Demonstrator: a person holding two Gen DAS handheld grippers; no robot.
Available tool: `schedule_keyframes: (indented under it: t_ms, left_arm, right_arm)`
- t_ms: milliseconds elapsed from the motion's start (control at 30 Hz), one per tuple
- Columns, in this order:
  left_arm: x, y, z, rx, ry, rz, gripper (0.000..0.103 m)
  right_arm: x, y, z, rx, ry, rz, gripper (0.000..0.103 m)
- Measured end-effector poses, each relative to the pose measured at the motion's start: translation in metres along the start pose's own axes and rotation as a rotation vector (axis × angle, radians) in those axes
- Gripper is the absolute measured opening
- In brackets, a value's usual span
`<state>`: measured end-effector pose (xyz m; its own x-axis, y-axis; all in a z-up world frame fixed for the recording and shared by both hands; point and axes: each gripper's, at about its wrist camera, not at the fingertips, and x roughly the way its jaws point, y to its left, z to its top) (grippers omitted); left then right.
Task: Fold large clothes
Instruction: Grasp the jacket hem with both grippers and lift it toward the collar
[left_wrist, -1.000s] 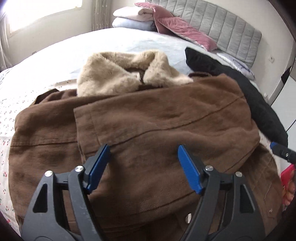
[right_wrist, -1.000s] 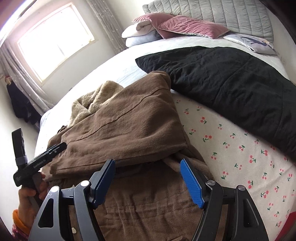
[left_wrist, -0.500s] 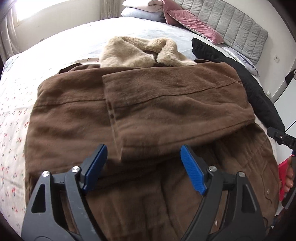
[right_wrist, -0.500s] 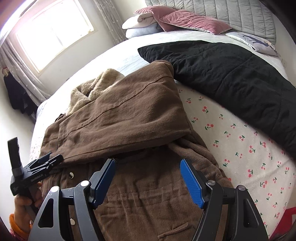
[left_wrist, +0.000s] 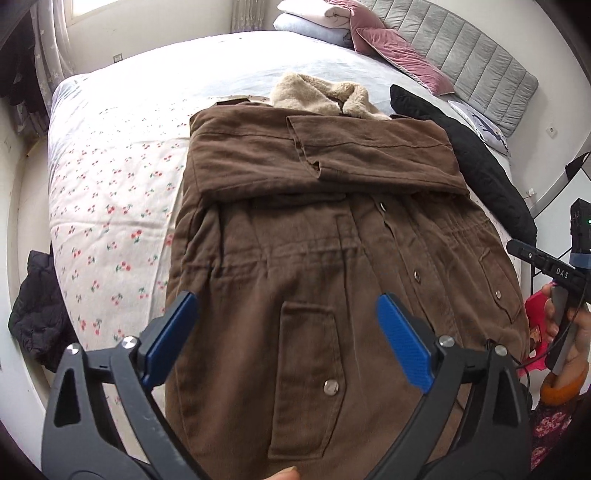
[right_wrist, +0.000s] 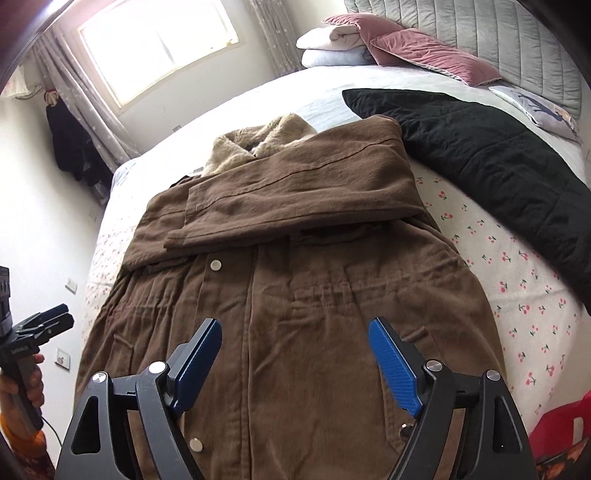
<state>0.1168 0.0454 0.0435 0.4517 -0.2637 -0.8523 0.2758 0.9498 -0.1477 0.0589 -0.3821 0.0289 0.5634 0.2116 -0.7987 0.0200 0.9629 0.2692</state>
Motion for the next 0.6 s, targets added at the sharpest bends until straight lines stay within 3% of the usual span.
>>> schedule_keyframes:
  t_ms: [300, 600]
  left_arm:
    - [-0.015, 0.026, -0.063, -0.048, 0.040, -0.012, 0.097]
    - [-0.018, 0.060, -0.103, -0.122, 0.097, -0.061, 0.097]
  right_arm:
    - [-0.016, -0.018, -0.049, -0.013, 0.077, 0.012, 0.086]
    - [-0.021, -0.056, -0.091, 0.036, 0.136, 0.004, 0.086]
